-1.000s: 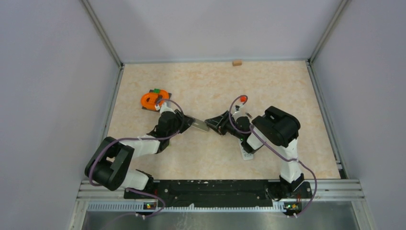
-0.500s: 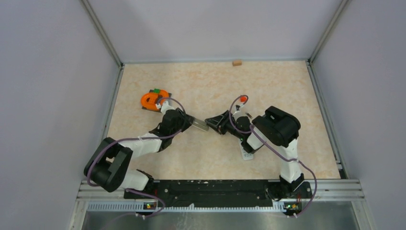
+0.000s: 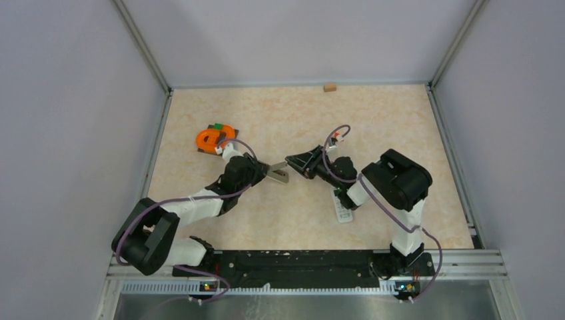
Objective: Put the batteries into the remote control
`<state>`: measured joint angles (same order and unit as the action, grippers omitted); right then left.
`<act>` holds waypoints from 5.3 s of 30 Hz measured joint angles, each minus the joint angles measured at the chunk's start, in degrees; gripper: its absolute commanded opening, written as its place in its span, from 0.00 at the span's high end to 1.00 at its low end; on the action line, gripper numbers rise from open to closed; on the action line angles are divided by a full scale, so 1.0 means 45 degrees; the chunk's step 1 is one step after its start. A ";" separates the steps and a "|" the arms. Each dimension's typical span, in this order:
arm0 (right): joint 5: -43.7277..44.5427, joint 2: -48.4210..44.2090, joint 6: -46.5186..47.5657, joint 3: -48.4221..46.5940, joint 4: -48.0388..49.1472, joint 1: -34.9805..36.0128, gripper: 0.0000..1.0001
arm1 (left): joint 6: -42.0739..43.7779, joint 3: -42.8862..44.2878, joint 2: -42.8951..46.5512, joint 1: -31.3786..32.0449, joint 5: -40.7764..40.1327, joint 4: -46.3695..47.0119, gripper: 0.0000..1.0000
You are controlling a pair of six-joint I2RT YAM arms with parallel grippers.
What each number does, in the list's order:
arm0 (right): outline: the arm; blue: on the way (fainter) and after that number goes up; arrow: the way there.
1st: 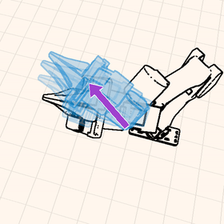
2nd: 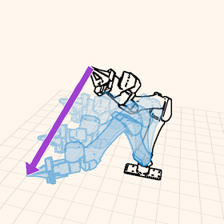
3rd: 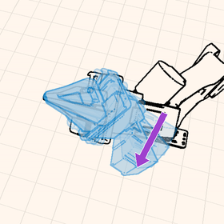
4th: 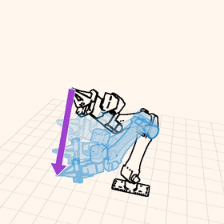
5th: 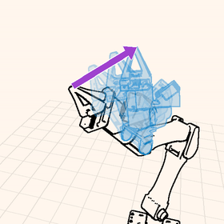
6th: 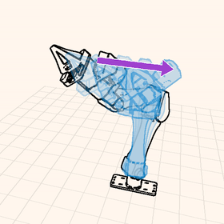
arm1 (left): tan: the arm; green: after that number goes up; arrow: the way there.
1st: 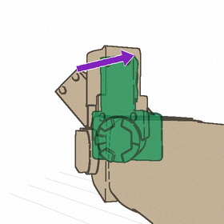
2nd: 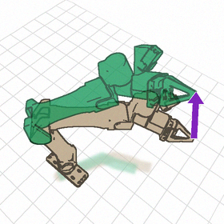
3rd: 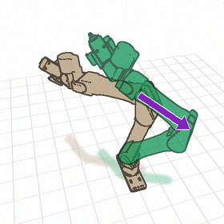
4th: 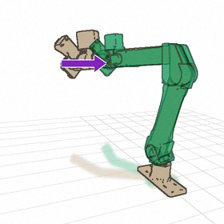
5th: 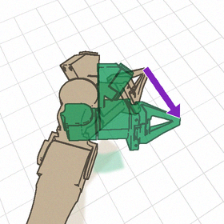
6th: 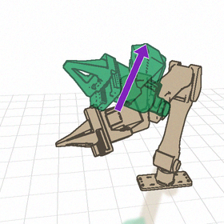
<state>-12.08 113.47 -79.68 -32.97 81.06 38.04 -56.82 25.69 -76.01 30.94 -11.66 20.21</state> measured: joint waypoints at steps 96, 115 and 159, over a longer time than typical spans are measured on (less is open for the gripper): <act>-0.9583 -1.0486 1.0788 -0.1263 -1.2104 0.0962 0.91 | 0.5285 0.4303 0.4789 0.0136 1.3401 -0.2958 0.09; -0.7985 -1.0015 0.8306 -0.1088 -0.9403 0.0986 0.90 | 0.2084 0.3011 0.5119 0.0189 1.0967 0.0214 0.68; 0.5246 -0.3589 1.5654 -0.6110 -2.2124 -0.3138 0.61 | 0.4969 0.3254 0.5406 0.0049 0.2069 -0.5940 1.00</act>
<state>11.53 97.32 -9.23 -60.47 -18.50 23.92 -34.46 40.34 -51.68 31.16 -2.35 -6.52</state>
